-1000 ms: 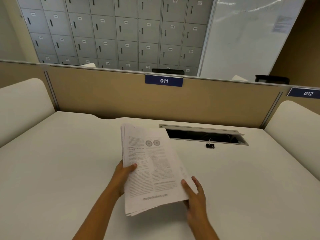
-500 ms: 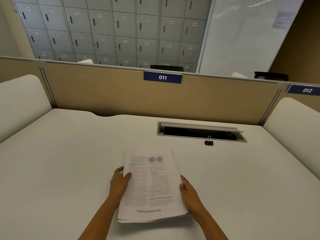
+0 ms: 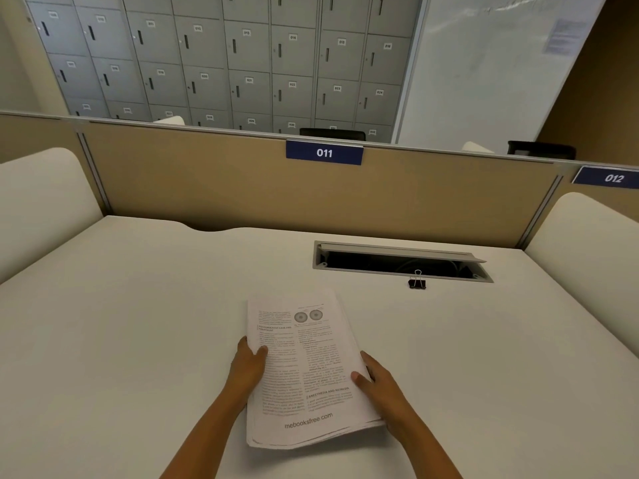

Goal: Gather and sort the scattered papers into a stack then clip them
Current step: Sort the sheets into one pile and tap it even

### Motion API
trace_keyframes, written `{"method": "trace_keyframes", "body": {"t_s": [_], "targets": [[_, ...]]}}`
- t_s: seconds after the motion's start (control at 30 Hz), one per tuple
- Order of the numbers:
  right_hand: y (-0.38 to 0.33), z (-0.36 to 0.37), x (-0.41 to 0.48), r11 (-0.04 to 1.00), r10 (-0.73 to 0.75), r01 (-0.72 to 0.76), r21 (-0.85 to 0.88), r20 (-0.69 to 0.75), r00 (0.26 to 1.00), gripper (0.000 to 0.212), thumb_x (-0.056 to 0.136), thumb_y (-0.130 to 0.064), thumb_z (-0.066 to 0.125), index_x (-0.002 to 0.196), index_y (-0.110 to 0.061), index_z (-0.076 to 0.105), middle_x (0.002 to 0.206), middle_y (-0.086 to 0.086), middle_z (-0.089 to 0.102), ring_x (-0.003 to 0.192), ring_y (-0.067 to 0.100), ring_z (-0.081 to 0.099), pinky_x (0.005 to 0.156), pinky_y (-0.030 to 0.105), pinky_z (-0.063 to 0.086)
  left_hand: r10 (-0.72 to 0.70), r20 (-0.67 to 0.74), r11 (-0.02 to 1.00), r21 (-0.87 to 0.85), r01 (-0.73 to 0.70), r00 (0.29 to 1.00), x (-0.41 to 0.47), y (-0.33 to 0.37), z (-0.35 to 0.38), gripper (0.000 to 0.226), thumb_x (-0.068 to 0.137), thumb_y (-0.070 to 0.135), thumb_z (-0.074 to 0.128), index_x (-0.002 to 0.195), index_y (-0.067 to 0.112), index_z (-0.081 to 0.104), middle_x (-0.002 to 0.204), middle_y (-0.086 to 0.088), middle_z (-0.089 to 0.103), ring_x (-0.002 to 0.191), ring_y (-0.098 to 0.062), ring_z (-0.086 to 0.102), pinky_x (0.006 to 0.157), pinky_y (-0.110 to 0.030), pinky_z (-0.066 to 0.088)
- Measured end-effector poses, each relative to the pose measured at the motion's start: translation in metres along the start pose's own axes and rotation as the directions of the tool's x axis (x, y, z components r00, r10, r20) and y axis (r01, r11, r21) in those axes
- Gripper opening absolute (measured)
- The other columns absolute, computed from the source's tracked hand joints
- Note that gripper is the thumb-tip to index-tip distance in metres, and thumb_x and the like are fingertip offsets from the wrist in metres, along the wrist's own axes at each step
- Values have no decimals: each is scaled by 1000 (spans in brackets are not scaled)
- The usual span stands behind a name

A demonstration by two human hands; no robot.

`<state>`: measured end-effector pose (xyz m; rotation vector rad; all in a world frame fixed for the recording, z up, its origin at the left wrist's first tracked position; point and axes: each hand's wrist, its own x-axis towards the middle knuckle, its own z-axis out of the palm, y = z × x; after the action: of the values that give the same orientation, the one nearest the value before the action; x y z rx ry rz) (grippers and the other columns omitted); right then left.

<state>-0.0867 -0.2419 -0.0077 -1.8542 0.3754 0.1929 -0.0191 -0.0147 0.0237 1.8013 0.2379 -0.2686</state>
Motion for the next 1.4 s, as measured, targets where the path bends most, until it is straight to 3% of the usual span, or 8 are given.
{"method": "trace_keyframes", "body": {"t_s": [0.27, 0.37, 0.53, 0.73, 1.03, 1.17, 1.27, 1.4], "targets": [[-19, 7, -9, 996, 37, -37, -86, -8, 999, 53, 101, -31, 31, 149, -19, 13, 154, -1, 24, 140, 20, 29, 116, 36, 24, 115, 12, 987, 110, -115, 993, -18, -5, -1, 46, 97, 22, 39, 140, 11, 28, 132, -13, 50, 112, -28, 54, 91, -37, 45], [-19, 6, -10, 997, 5, -4, -82, 20, 1000, 63, 97, -33, 42, 149, -18, 12, 152, 0, 28, 136, 20, 36, 111, 33, 30, 65, 39, 998, 0, -65, 997, -13, -7, -8, 45, 97, 23, 39, 140, 15, 29, 130, -12, 52, 102, -24, 57, 89, -40, 47], [-19, 9, -14, 998, -49, 48, -26, -13, 999, 62, 86, -31, 62, 140, -22, 33, 122, -10, 52, 106, 12, 55, 86, 19, 47, -11, 63, 982, -187, 23, 998, -12, -14, -16, 36, 99, 30, 33, 127, 14, 46, 114, -11, 61, 91, -24, 63, 69, -33, 52], [-22, 11, -16, 999, -14, 13, -33, -24, 1000, 74, 87, -35, 61, 147, -21, 20, 146, 0, 40, 127, 21, 47, 105, 36, 41, -8, 47, 984, -176, 16, 999, -7, -17, -14, 39, 99, 30, 33, 131, 12, 46, 121, -14, 60, 101, -31, 63, 89, -47, 51], [-24, 19, -15, 963, -17, 3, -271, -47, 999, 88, 86, -41, 59, 149, -18, 2, 150, 1, 33, 130, 23, 44, 108, 39, 38, 120, 21, 992, 25, -120, 993, -13, -12, -4, 42, 97, 36, 34, 134, 17, 39, 116, -5, 59, 96, -25, 62, 86, -39, 51], [-25, 17, -13, 947, -16, 1, -321, -45, 999, 95, 80, -40, 67, 148, -15, 6, 147, 1, 39, 129, 23, 45, 104, 34, 38, 132, 57, 989, 65, -136, 990, -10, -11, -4, 44, 97, 28, 38, 139, 15, 32, 128, -9, 55, 108, -28, 59, 91, -40, 49], [-26, 12, -15, 984, 1, -4, -179, -19, 1000, 83, 83, -39, 64, 146, -18, 14, 143, 2, 43, 125, 23, 48, 104, 34, 41, 100, 95, 993, 50, -105, 990, -3, -14, -9, 40, 99, 26, 34, 138, 16, 36, 128, -6, 55, 108, -25, 59, 94, -41, 49], [-30, 8, -21, 995, 74, -75, 65, 15, 997, 47, 98, -34, 37, 142, -19, 25, 142, 3, 43, 123, 24, 50, 102, 38, 43, 116, 109, 993, -19, -114, 987, -7, -11, -11, 30, 99, 23, 33, 127, 21, 44, 115, -2, 58, 96, -19, 61, 76, -27, 51]]}}
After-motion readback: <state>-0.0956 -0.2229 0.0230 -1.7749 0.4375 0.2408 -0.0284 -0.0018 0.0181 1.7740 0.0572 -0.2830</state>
